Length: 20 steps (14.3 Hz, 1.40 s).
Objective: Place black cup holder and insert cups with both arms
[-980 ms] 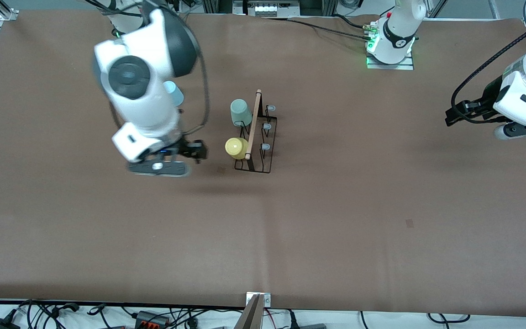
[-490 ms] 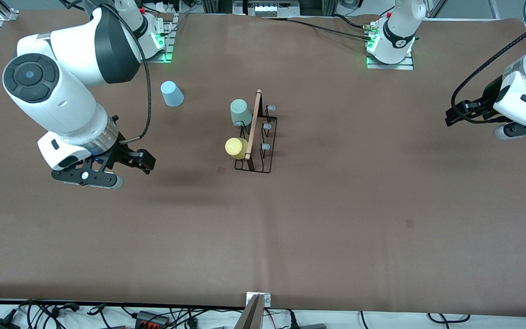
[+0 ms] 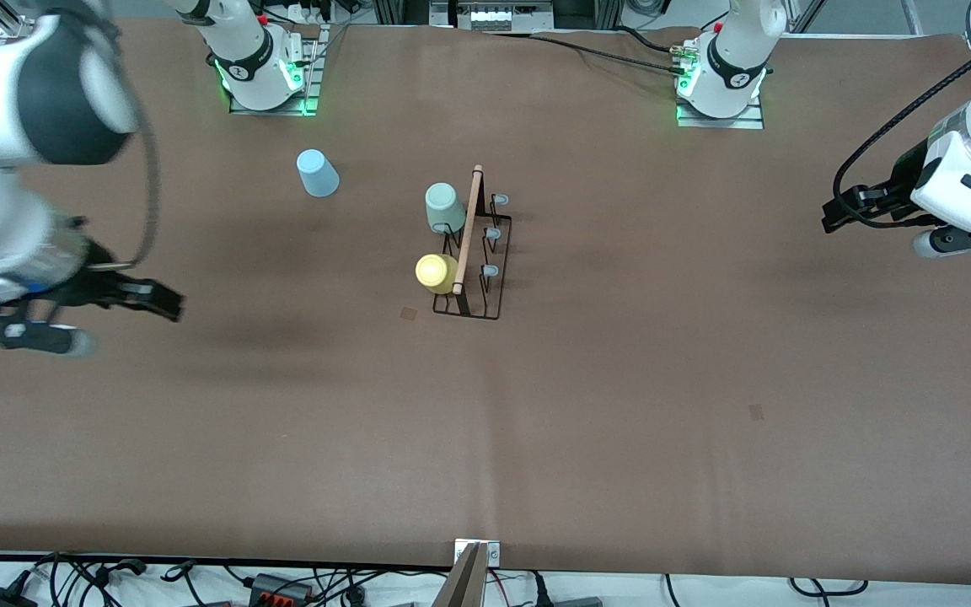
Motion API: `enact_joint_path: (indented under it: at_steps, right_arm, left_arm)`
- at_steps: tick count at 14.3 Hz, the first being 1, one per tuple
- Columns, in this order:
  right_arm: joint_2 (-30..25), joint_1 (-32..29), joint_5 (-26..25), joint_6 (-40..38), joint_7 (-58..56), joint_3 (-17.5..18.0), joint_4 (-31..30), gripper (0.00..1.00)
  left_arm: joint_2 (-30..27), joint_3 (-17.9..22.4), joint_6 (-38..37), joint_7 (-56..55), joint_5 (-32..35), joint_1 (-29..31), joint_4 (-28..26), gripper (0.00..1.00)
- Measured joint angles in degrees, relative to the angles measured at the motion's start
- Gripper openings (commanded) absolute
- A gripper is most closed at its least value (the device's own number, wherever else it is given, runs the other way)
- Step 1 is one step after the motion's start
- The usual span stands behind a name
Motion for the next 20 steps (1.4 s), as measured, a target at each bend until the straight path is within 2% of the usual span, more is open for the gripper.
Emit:
enact_joint_path:
  at_steps: [4, 9, 14, 17, 20]
  right_arm:
    - [-1.5, -2.5, 0.32, -0.09, -4.69, -1.01, -0.01, 1.0]
    - [-2.98, -6.82, 0.39, -0.18, -9.24, -0.53, -1.18, 1.0]
    - [-6.67, -7.38, 0.38, -0.35, -13.93, -0.03, -4.26, 1.0]
    - [-9.35, -7.64, 0.38, 0.93, -15.38, -0.03, -8.75, 1.0]
    - [-14.03, -7.64, 0.37, 4.41, -15.43, 0.1, -16.14, 1.0]
  left_arm:
    - [0.0, 0.0, 0.0, 0.0, 0.0, 0.0, 0.0, 1.0]
    - [0.0, 0.0, 0.0, 0.0, 0.0, 0.01, 0.01, 1.0]
    - [0.0, 0.0, 0.0, 0.0, 0.0, 0.01, 0.01, 1.0]
    - [0.0, 0.0, 0.0, 0.0, 0.0, 0.01, 0.02, 1.0]
    - [0.0, 0.0, 0.0, 0.0, 0.0, 0.01, 0.02, 1.0]
